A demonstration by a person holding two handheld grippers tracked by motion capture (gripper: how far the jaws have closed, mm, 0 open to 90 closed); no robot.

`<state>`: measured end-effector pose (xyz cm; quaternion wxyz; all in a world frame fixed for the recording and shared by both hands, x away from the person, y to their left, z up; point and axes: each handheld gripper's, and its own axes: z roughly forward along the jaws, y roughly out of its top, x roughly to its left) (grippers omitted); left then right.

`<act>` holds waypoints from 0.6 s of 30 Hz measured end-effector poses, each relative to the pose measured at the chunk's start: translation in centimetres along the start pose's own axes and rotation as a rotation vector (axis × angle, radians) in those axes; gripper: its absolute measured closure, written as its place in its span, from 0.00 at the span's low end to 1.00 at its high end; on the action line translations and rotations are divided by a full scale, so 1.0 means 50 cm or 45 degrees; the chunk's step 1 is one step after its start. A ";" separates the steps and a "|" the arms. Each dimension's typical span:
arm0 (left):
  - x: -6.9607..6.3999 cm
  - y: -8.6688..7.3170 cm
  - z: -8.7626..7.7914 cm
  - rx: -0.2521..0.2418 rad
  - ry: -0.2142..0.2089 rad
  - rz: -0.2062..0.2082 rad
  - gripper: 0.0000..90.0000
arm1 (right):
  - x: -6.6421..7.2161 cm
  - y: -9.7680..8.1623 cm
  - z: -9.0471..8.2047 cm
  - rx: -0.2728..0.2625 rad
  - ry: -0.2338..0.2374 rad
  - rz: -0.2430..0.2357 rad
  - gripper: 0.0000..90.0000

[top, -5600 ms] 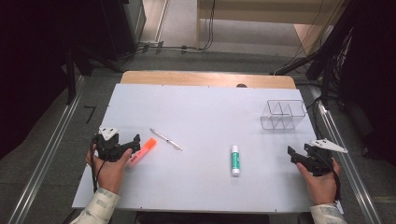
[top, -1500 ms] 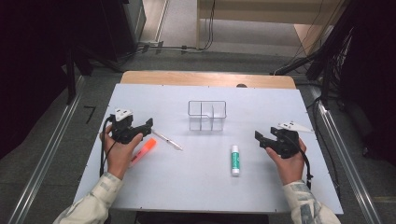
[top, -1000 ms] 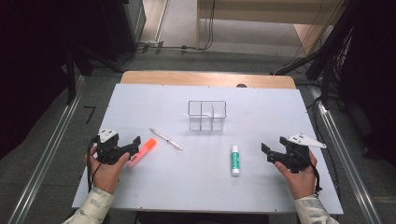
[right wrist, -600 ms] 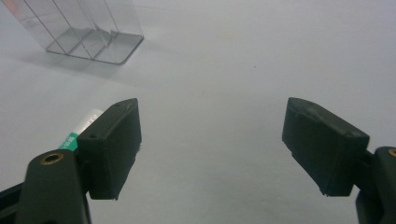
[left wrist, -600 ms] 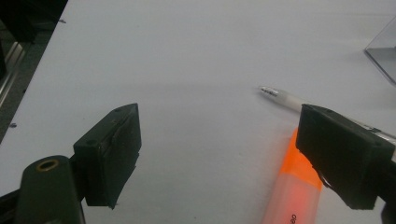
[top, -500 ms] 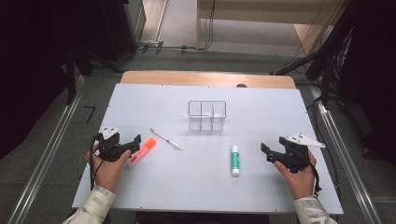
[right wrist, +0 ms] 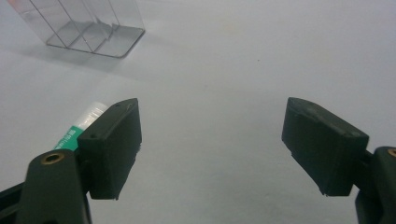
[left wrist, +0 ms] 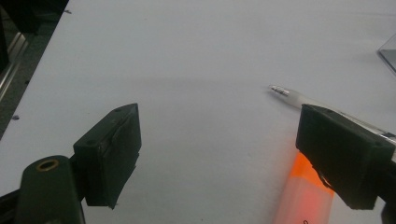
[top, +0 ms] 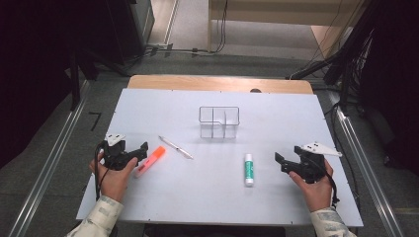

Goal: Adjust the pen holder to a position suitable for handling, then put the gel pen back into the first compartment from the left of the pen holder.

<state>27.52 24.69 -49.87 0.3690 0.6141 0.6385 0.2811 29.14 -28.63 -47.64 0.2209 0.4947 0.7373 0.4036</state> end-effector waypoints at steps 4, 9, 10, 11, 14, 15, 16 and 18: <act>0.000 0.000 0.000 -0.002 -0.005 -0.003 0.16 | 0.005 0.000 -0.001 -0.003 0.008 0.001 0.21; 0.004 -0.001 -0.001 -0.001 0.004 -0.002 0.16 | 0.017 0.006 0.004 -0.011 0.029 -0.007 0.21; 0.005 -0.002 -0.002 -0.003 0.007 -0.006 0.16 | 0.020 0.007 0.006 -0.012 0.036 -0.015 0.21; 0.006 -0.002 -0.003 -0.001 0.005 -0.008 0.16 | 0.025 0.008 0.008 -0.010 0.038 -0.022 0.21; 0.009 -0.004 -0.004 0.001 0.013 -0.010 0.16 | 0.036 0.011 0.016 -0.007 0.053 -0.039 0.21; 0.009 -0.004 -0.004 0.000 0.013 -0.012 0.16 | 0.040 0.012 0.018 -0.008 0.057 -0.041 0.21; 0.010 -0.004 -0.005 0.000 0.013 -0.012 0.16 | 0.043 0.013 0.019 -0.003 0.061 -0.042 0.21; 0.010 -0.005 -0.005 -0.001 0.013 -0.010 0.16 | 0.050 0.015 0.023 -0.002 0.069 -0.054 0.21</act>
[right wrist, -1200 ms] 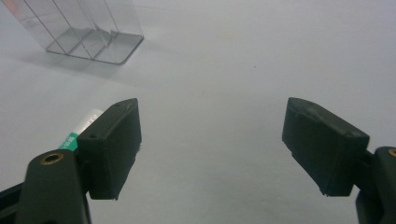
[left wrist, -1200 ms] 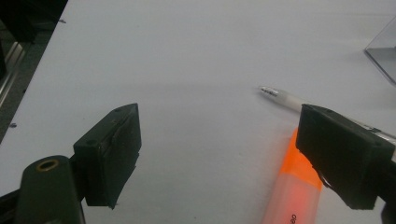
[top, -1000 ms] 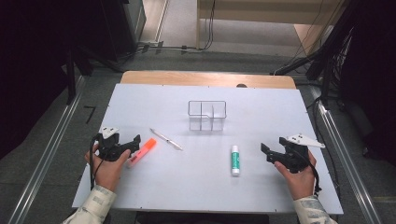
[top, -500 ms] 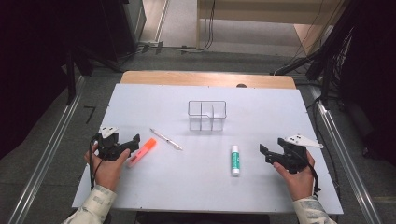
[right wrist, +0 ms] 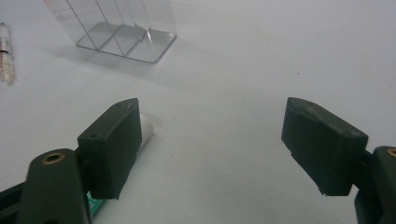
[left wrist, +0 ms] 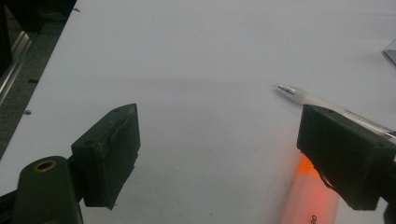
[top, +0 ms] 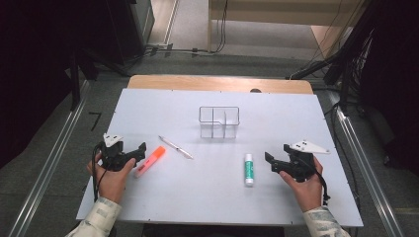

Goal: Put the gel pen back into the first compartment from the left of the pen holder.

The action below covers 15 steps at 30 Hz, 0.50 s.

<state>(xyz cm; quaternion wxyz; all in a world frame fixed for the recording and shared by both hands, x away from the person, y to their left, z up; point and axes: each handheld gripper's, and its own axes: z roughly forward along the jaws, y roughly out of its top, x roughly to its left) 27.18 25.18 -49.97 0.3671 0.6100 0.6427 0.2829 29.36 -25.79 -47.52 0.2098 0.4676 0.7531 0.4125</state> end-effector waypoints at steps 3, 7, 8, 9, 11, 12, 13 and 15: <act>-0.001 0.000 -0.001 -0.005 0.001 -0.002 0.16 | 0.009 0.002 0.005 0.002 0.010 -0.010 0.21; -0.002 0.002 0.000 -0.008 0.001 -0.005 0.16 | 0.021 0.004 0.011 0.003 0.024 -0.021 0.21; -0.002 0.003 0.001 -0.007 0.001 -0.004 0.16 | 0.025 0.004 0.013 0.004 0.028 -0.021 0.21; -0.002 0.003 0.002 -0.006 0.001 -0.005 0.16 | 0.028 0.005 0.015 0.005 0.031 -0.026 0.21; -0.002 0.004 0.003 -0.006 0.000 -0.004 0.16 | 0.036 0.007 0.019 0.005 0.046 -0.034 0.21; -0.003 0.004 0.004 -0.006 0.000 -0.006 0.16 | 0.041 0.008 0.022 0.006 0.051 -0.040 0.21; -0.002 0.005 0.005 -0.007 0.000 -0.008 0.16 | 0.045 0.008 0.025 0.010 0.058 -0.041 0.21; -0.002 0.006 0.005 -0.007 -0.001 -0.011 0.16 | 0.055 0.010 0.032 0.015 0.072 -0.050 0.21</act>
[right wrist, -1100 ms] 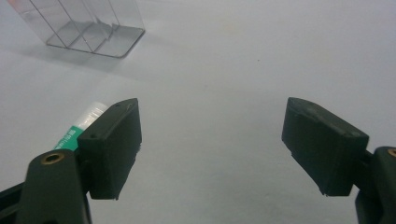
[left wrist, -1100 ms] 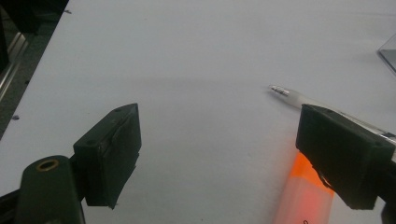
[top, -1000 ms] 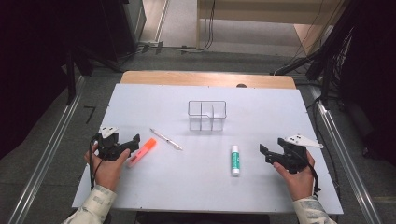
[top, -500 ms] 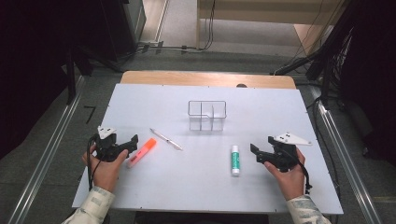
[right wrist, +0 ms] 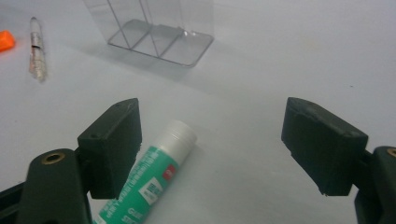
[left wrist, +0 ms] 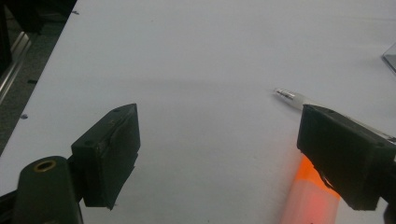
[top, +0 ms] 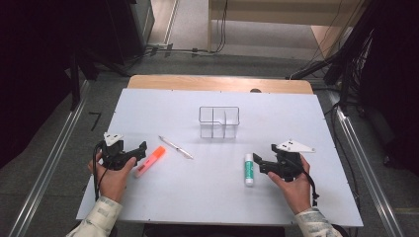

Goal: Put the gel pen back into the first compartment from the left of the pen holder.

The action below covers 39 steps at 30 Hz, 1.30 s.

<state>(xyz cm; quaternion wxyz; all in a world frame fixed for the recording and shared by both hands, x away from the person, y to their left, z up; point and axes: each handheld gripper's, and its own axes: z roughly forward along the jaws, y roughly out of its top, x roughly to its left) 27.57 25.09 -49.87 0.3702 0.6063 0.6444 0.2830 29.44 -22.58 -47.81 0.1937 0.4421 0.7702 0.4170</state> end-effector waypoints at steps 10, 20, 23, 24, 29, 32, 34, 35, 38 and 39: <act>0.004 0.000 -0.004 -0.014 0.004 -0.015 0.16 | 0.049 0.013 0.036 0.010 0.071 -0.039 0.21; 0.006 0.001 -0.005 -0.014 0.003 -0.014 0.16 | 0.084 0.026 0.059 0.000 0.104 -0.053 0.21; 0.005 0.001 -0.006 -0.017 0.003 -0.017 0.16 | 0.098 0.030 0.067 -0.005 0.114 -0.060 0.21; 0.005 0.001 -0.006 -0.017 0.003 -0.016 0.16 | 0.104 0.031 0.070 -0.005 0.117 -0.066 0.21; 0.006 0.001 -0.006 -0.024 0.003 -0.023 0.16 | 0.134 0.038 0.086 0.005 0.150 -0.108 0.21; 0.007 0.001 -0.007 -0.023 0.002 -0.023 0.16 | 0.150 0.044 0.093 0.002 0.171 -0.111 0.21; 0.008 0.001 -0.007 -0.024 0.002 -0.027 0.16 | 0.160 0.047 0.098 0.001 0.179 -0.116 0.21; 0.008 0.001 -0.007 -0.024 0.001 -0.027 0.16 | 0.164 0.048 0.101 0.002 0.188 -0.115 0.21; 0.009 0.001 -0.007 -0.023 0.000 -0.027 0.16 | 0.178 0.052 0.109 0.002 0.195 -0.121 0.21; 0.008 0.001 -0.007 -0.023 0.000 -0.027 0.16 | 0.183 0.054 0.111 0.004 0.199 -0.119 0.21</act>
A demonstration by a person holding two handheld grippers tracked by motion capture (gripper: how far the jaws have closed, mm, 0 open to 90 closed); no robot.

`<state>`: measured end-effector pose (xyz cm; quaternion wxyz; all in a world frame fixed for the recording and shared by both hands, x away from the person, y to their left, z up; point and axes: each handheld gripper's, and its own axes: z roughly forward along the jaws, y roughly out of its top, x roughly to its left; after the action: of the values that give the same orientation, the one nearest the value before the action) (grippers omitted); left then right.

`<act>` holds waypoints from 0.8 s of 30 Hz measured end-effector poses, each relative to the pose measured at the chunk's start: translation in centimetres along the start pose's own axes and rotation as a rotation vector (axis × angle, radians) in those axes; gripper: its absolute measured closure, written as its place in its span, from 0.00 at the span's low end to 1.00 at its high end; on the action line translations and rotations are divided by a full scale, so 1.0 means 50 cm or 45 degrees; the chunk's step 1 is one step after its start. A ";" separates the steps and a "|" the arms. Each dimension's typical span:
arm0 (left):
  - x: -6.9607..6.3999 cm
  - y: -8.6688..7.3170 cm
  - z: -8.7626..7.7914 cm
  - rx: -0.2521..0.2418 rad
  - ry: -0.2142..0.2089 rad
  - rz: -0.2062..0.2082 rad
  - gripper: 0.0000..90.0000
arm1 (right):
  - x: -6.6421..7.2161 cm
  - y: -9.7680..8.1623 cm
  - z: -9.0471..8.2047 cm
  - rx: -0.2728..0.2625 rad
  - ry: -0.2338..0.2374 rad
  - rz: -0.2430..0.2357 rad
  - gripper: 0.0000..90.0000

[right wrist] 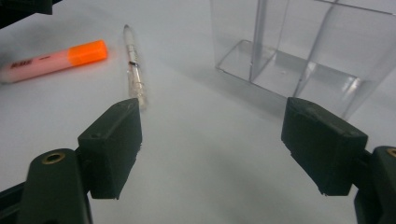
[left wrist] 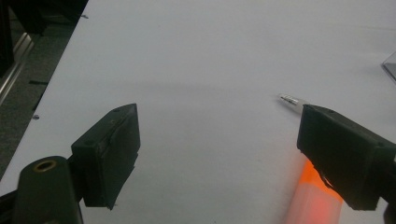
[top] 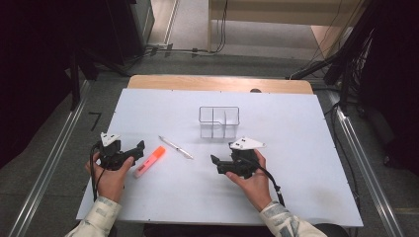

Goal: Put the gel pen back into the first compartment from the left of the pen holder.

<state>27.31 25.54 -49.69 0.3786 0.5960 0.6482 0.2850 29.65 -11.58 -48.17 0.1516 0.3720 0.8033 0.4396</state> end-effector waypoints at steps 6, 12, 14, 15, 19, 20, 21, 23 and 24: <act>0.000 -0.001 0.001 0.008 0.000 0.004 0.16 | 0.022 0.015 0.018 0.000 0.014 -0.028 0.21; 0.001 0.000 0.001 0.004 -0.004 0.000 0.16 | 0.039 0.028 0.044 0.012 0.020 -0.039 0.22; 0.002 0.000 0.001 0.005 -0.005 0.001 0.16 | 0.045 0.031 0.053 0.018 0.020 -0.046 0.22; 0.002 0.000 0.001 0.004 -0.006 0.000 0.16 | 0.048 0.033 0.058 0.020 0.023 -0.039 0.23; 0.003 0.000 0.001 0.005 -0.008 0.002 0.16 | 0.062 0.039 0.073 0.015 0.030 -0.033 0.23; 0.003 0.000 0.001 0.005 -0.008 0.003 0.16 | 0.065 0.040 0.076 0.014 0.035 -0.037 0.24; 0.003 0.000 0.001 0.004 -0.007 0.003 0.16 | 0.068 0.041 0.080 0.013 0.039 -0.037 0.24; 0.004 0.000 0.000 0.004 -0.007 0.002 0.16 | 0.073 0.040 0.088 0.013 0.035 -0.044 0.25; 0.004 0.000 0.000 0.004 -0.007 0.002 0.16 | 0.075 0.039 0.092 0.017 0.037 -0.043 0.26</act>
<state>27.32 25.72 -49.74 0.3793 0.5979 0.6471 0.2828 30.65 -5.47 -48.86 0.1448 0.3531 0.8145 0.4370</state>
